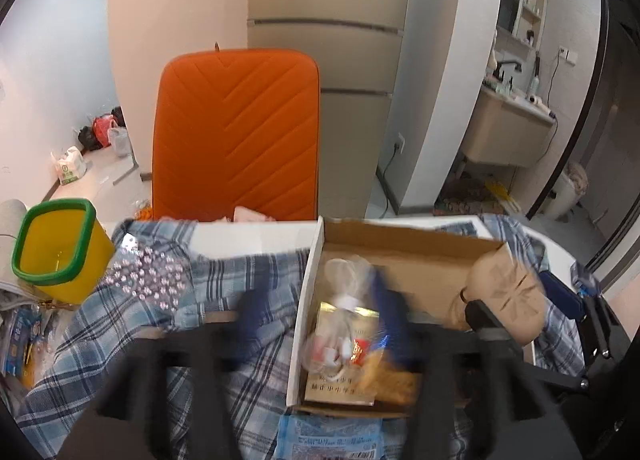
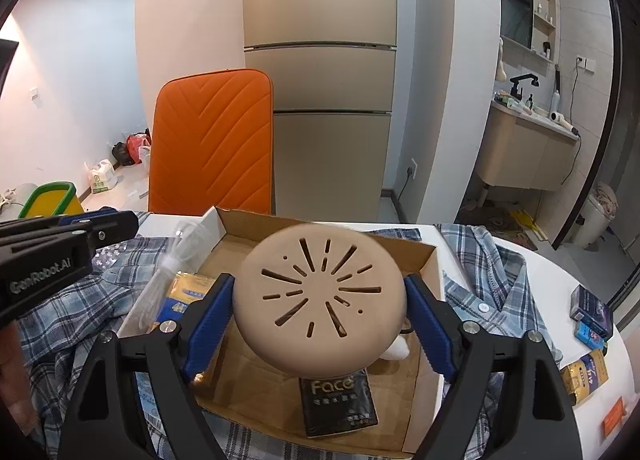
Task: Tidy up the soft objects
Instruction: 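Lower the cable and beige case into the box and open both tools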
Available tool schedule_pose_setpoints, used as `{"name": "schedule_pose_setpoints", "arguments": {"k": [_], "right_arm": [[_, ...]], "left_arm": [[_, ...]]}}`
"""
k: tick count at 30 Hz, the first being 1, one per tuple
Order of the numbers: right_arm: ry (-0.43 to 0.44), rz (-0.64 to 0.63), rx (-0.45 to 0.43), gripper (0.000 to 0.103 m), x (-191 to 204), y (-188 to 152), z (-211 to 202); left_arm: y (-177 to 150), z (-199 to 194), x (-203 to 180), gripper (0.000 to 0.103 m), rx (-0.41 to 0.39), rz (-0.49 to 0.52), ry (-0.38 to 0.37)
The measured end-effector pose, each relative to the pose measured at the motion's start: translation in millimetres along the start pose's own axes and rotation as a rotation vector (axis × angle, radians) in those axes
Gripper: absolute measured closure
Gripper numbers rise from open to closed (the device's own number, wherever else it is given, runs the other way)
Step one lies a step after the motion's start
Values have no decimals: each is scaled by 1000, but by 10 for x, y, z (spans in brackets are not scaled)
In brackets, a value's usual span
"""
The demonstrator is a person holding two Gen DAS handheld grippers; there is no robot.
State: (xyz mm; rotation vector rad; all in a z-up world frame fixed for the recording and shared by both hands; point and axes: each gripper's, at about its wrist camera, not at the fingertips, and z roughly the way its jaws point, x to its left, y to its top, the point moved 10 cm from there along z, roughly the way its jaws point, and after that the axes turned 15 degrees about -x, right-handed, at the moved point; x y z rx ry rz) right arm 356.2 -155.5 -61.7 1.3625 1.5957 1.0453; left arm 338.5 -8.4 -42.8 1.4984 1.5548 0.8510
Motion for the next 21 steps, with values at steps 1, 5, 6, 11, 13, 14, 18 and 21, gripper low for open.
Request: {"name": "schedule_pose_setpoints", "arguments": {"k": [1, 5, 6, 11, 13, 14, 18, 21], "right_arm": [[-3, -6, -15, 17, 1, 19, -15], [-18, -42, -95, 14, 19, 157, -132], [-24, -50, -108, 14, 16, 186, -155], [-40, -54, -133, 14, -25, 262, -209], [-40, -45, -138, 14, -52, 282, -231], [-41, -40, -141, 14, -65, 295, -245], [-47, -22, -168, 14, -110, 387, -338], [-49, -9, -204, 14, -140, 500, -446]], "left_arm": [[45, -30, 5, 28, -29, 5, 4], [120, -78, 12, 28, -53, 8, 2], [135, -88, 20, 28, -57, 4, 4], [190, -129, 26, 28, -74, 7, 10], [217, -161, 22, 28, -83, 11, 13], [247, -188, 23, 28, -94, 16, 17], [342, -337, 21, 28, -142, 24, 22], [405, -424, 0, 28, -167, 27, 13]]}}
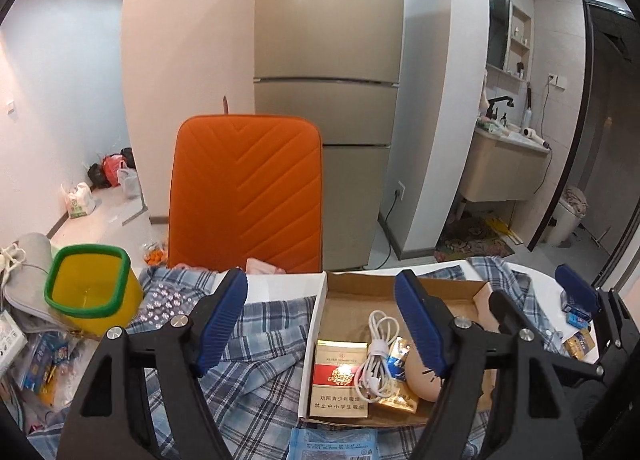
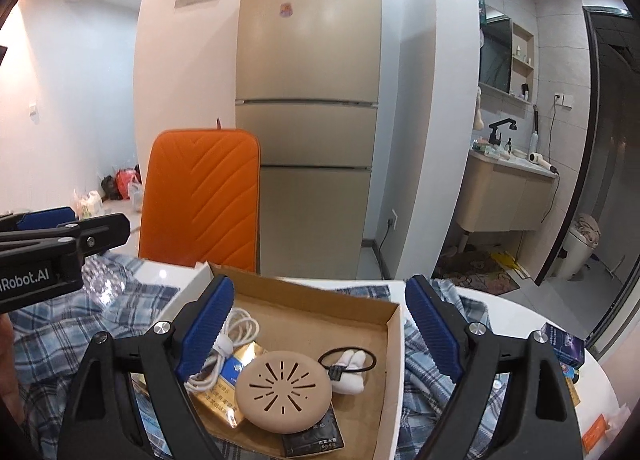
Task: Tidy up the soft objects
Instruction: 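Lower the cable and beige case into the box and open both tools, then move both open tools back over the shirt toward the green card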
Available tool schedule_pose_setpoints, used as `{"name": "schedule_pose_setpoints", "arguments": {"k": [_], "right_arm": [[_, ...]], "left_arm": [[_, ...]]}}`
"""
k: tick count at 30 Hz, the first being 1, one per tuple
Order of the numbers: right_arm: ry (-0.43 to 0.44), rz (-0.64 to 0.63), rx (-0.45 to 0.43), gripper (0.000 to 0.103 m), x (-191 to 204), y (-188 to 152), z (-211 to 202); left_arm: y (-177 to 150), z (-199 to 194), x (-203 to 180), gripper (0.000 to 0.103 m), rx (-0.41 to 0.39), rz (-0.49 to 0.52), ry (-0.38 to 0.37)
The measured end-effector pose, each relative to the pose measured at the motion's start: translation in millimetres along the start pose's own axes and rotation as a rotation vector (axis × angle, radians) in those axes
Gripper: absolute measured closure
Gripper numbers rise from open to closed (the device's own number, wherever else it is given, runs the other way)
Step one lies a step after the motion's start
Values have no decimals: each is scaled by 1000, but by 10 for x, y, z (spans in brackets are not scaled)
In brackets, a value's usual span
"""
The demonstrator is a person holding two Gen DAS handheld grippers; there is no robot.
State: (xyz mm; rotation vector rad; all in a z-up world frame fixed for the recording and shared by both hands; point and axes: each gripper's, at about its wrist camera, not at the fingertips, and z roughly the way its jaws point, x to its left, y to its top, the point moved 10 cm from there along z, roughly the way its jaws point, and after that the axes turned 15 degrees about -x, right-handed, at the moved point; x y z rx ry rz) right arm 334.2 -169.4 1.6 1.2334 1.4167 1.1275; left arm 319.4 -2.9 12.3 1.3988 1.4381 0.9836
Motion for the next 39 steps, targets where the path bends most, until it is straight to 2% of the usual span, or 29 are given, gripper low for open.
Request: {"name": "schedule_pose_setpoints", "arguments": {"k": [4, 7, 8, 9, 11, 13, 17, 23, 30, 32, 34, 39], "right_arm": [[-4, 14, -45, 14, -49, 163, -116], [-10, 35, -86, 13, -113, 294, -216], [-12, 42, -101, 9, -133, 346, -259], [-14, 45, -120, 1, -149, 403, -310], [-17, 36, -185, 0, -158, 543, -448], [-33, 5, -247, 0, -156, 693, -605], [-20, 6, -304, 0, -127, 905, -864], [-18, -2, -367, 0, -133, 1181, -1242], [-5, 0, -389, 0, -157, 1352, -1607], [-3, -8, -393, 0, -178, 1358, -1738], [31, 6, -392, 0, -190, 1308, -1872], [49, 16, -355, 0, -213, 1073, -2084]], "left_arm": [[101, -113, -19, 20, -48, 15, 11], [252, -266, -33, 7, -118, 13, 11], [303, -322, -37, 6, -142, 9, 11], [348, -381, -38, 5, -164, 7, 10], [453, -498, -61, 1, -204, 6, 8], [535, -618, -64, 1, -240, 3, 11], [655, -875, -58, 1, -292, -15, 22], [790, -1244, -76, 1, -316, -66, -10], [842, -1619, -93, 1, -362, -5, 23], [765, -1703, -66, 1, -369, -28, 37], [623, -1743, -107, 1, -359, -36, 16], [286, -1801, -221, 1, -289, 30, -8]]}}
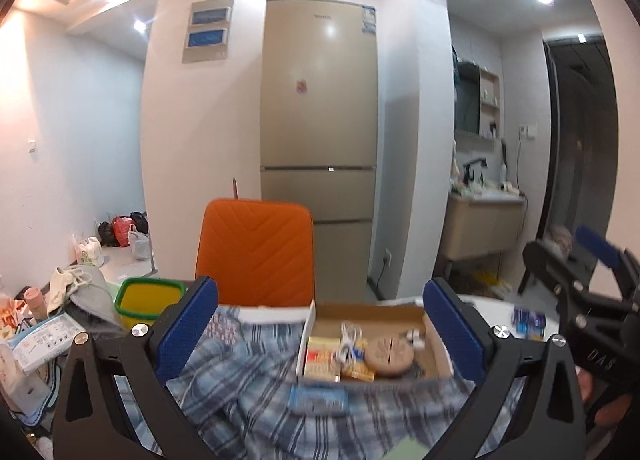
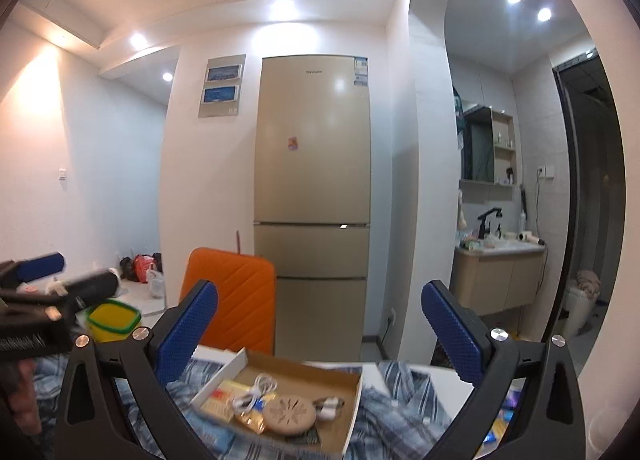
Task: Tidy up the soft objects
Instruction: 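Move both open tools back over the shirt toward the green card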
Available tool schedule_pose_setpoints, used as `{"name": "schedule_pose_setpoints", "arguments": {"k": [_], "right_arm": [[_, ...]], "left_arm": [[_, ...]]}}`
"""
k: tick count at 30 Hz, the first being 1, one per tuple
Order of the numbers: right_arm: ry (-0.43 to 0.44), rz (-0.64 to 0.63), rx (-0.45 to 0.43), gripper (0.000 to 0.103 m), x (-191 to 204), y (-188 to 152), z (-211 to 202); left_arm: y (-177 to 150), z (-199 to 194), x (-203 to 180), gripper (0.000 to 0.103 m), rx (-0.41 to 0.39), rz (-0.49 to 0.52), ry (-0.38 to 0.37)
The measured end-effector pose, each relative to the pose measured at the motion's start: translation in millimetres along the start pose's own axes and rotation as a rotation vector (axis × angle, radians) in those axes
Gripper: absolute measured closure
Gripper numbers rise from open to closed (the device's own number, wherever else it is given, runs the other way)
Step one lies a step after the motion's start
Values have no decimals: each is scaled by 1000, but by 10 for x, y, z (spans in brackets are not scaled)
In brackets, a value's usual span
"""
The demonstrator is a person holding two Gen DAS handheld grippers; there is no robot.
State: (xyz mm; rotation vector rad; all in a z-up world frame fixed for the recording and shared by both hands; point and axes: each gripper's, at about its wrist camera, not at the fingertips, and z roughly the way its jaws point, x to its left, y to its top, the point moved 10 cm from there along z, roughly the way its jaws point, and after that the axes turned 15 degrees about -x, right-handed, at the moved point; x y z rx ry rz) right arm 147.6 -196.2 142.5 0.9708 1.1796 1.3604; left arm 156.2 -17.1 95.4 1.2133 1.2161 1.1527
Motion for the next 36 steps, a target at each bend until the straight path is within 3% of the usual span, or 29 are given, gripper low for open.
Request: {"name": "schedule_pose_setpoints", "arguments": {"k": [6, 20, 36], "right_arm": [[35, 3, 42, 0, 52, -235, -232], [79, 7, 206, 0, 170, -1012, -438], [120, -11, 358, 0, 310, -1588, -387]], "left_arm": [[-297, -227, 26, 1, 35, -11, -26], [-1149, -387, 203, 1, 160, -27, 6], [-1564, -375, 326, 1, 267, -34, 20]]}}
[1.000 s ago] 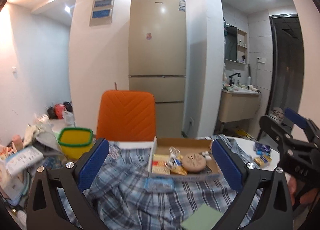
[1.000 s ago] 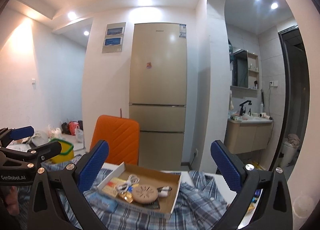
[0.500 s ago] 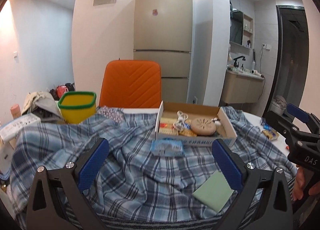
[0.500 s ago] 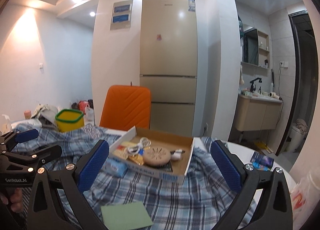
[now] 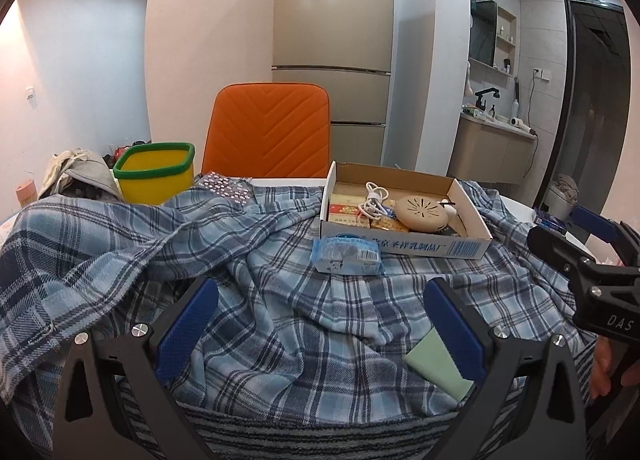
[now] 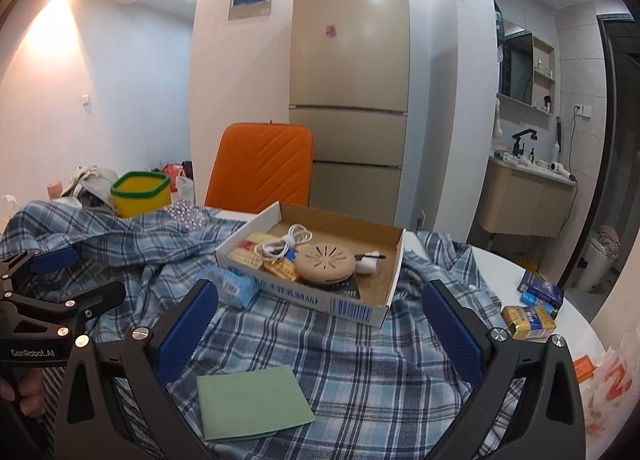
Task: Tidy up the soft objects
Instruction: 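Move both open tools back over the shirt toward the green card, then grasp the flat green card with the right tool and lift it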
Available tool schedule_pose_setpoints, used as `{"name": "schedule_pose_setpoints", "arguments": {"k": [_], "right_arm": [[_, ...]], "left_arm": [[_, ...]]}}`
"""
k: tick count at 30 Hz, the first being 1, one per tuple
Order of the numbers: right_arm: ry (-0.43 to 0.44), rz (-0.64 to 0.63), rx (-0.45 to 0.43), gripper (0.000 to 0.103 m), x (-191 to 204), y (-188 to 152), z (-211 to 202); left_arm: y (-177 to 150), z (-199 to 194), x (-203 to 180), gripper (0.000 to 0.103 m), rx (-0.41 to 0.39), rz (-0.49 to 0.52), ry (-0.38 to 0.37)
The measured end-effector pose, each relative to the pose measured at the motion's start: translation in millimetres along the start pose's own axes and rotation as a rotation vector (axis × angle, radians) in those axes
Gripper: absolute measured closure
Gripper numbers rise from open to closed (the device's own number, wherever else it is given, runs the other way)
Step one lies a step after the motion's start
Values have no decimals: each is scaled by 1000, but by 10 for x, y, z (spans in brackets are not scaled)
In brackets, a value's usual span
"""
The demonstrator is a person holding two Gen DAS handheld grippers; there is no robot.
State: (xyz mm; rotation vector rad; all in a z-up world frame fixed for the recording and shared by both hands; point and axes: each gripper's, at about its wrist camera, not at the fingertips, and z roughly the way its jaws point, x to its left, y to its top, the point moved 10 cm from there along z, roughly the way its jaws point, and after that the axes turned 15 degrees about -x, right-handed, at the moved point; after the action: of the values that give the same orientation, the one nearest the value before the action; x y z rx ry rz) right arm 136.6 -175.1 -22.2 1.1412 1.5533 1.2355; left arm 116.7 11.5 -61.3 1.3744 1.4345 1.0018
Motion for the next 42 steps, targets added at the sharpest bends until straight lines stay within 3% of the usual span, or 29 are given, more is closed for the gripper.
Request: {"name": "schedule_pose_setpoints", "arguments": {"k": [13, 24, 31, 42], "right_arm": [[19, -21, 89, 0, 56, -167, 119], [174, -22, 303, 0, 328, -645, 225], [308, -31, 479, 0, 579, -1038, 320], [311, -174, 610, 0, 703, -1329, 397]], "left_arm": [[-172, -46, 149, 1, 48, -29, 10], [-251, -64, 264, 1, 115, -38, 16], [-372, -93, 155, 1, 178, 4, -57], [-526, -49, 103, 1, 240, 33, -76]]}}
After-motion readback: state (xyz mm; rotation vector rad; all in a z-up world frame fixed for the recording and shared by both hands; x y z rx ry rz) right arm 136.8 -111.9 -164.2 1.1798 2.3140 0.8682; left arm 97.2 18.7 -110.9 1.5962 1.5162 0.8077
